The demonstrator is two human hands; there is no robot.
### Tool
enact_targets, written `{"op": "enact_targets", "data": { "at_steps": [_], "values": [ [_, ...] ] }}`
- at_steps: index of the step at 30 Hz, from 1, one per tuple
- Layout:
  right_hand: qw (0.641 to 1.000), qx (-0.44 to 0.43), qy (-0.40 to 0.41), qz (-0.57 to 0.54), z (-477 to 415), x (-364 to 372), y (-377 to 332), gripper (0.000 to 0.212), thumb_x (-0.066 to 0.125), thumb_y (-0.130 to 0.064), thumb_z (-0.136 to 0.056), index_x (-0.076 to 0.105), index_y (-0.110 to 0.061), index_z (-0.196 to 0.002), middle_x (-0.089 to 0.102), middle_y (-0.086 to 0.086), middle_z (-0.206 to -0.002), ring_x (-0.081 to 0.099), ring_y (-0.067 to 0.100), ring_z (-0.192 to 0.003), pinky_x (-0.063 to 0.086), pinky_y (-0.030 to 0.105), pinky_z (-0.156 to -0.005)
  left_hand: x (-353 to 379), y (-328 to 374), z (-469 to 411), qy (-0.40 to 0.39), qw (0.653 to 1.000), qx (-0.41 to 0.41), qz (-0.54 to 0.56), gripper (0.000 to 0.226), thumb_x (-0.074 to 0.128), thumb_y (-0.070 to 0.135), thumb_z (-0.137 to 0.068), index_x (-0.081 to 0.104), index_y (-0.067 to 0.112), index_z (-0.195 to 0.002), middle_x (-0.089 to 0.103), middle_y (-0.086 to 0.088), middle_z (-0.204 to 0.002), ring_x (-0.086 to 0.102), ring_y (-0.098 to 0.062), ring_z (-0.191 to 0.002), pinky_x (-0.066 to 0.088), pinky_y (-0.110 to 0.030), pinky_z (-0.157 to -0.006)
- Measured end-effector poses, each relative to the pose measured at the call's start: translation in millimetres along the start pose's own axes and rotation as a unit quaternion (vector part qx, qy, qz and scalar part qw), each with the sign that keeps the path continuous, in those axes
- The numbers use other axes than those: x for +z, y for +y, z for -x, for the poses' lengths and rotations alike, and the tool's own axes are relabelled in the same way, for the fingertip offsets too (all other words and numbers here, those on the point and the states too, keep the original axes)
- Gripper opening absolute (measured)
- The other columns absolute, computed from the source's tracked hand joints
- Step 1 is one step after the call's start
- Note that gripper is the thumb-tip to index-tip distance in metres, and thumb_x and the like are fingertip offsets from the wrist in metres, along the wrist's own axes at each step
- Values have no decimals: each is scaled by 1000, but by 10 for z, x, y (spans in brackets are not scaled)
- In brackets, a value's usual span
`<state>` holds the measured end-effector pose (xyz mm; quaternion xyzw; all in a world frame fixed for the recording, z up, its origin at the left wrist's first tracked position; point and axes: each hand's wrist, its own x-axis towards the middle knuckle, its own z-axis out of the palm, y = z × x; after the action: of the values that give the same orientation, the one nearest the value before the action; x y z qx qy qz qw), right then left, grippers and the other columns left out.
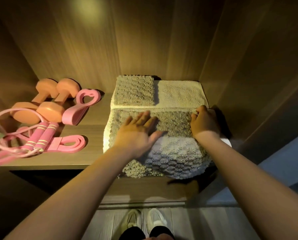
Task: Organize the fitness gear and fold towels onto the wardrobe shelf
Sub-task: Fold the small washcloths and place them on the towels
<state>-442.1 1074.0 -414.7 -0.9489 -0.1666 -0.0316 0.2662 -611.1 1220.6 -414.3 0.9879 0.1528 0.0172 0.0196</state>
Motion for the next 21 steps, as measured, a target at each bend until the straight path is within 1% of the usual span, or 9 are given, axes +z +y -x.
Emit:
{"op": "enact_targets", "data": {
  "at_steps": [3, 5, 7, 9, 10, 12, 14, 16, 21],
  "values": [
    [1000, 4, -2, 11, -2, 6, -12, 12, 41, -20, -101, 47, -10, -101, 32, -7, -70, 38, 16, -64, 34, 32, -66, 8, -338, 126, -5, 998, -55, 3, 86, -14, 76, -80, -4, 31, -153, -12, 1, -160, -8, -18, -148, -2, -40, -122],
    [1000, 0, -5, 18, 10, -51, -57, 17, 40, -22, -102, 47, -8, -109, 42, -1, -77, 50, 25, -77, 36, 34, -67, 17, -404, 139, -9, 998, -61, 9, 88, -13, 74, -80, -3, 29, -154, -11, 0, -161, -7, -18, -149, 0, -39, -122],
    [999, -17, -1, 46, 52, -140, -124, 31, 39, -29, -102, 43, -11, -126, 52, 12, -112, 54, 34, -106, 43, 39, -76, 40, -390, 112, -17, 998, -59, 5, 85, -11, 71, -82, -2, 28, -155, -10, -2, -162, -6, -19, -150, 1, -40, -122],
    [994, -79, -5, 72, 157, -191, -233, 46, 34, -39, -101, 30, -21, -144, 32, 7, -149, 36, 32, -135, 38, 47, -99, 76, -385, 75, -8, 998, -62, 0, 81, -7, 68, -86, 0, 26, -156, -7, -4, -163, -4, -20, -150, 2, -41, -122],
    [989, -127, -39, 72, 251, -201, -316, 51, 29, -43, -102, 20, -27, -149, 15, -1, -159, 21, 27, -144, 30, 50, -109, 88, -390, 63, -6, 998, -63, -2, 80, -5, 66, -87, 1, 26, -156, -6, -4, -163, -3, -20, -150, 3, -41, -122],
    [961, -211, -164, 69, 490, -138, -490, 54, 17, -50, -101, 1, -39, -152, -14, -16, -160, 0, 14, -148, 17, 53, -115, 108, -410, 52, -3, 998, -63, -4, 79, -4, 65, -88, 1, 25, -156, -5, -5, -163, -3, -21, -150, 3, -40, -122],
    [924, -278, -236, 116, 681, -3, -557, 56, 9, -55, -100, -2, -41, -152, -18, -20, -157, -10, 10, -148, 8, 53, -120, 119, -419, 64, -3, 998, -60, 2, 77, -1, 64, -90, 2, 25, -156, -4, -5, -163, -2, -21, -150, 3, -40, -122],
    [913, -300, -227, 158, 721, 59, -517, 57, 6, -59, -98, 2, -42, -152, -10, -20, -159, -11, 9, -148, 0, 48, -121, 123, -421, 70, 2, 998, -60, 11, 75, 2, 64, -91, 4, 26, -156, -3, -4, -163, -1, -20, -150, 3, -39, -122],
    [925, -272, -184, 192, 631, 59, -241, 65, -3, -65, -93, 2, -39, -153, -10, -17, -159, -6, 10, -148, 1, 44, -122, 133, -434, 87, 17, 998, -64, 20, 76, 1, 65, -90, 5, 27, -156, -2, -3, -163, 0, -19, -150, 4, -39, -122]
  ]
}}
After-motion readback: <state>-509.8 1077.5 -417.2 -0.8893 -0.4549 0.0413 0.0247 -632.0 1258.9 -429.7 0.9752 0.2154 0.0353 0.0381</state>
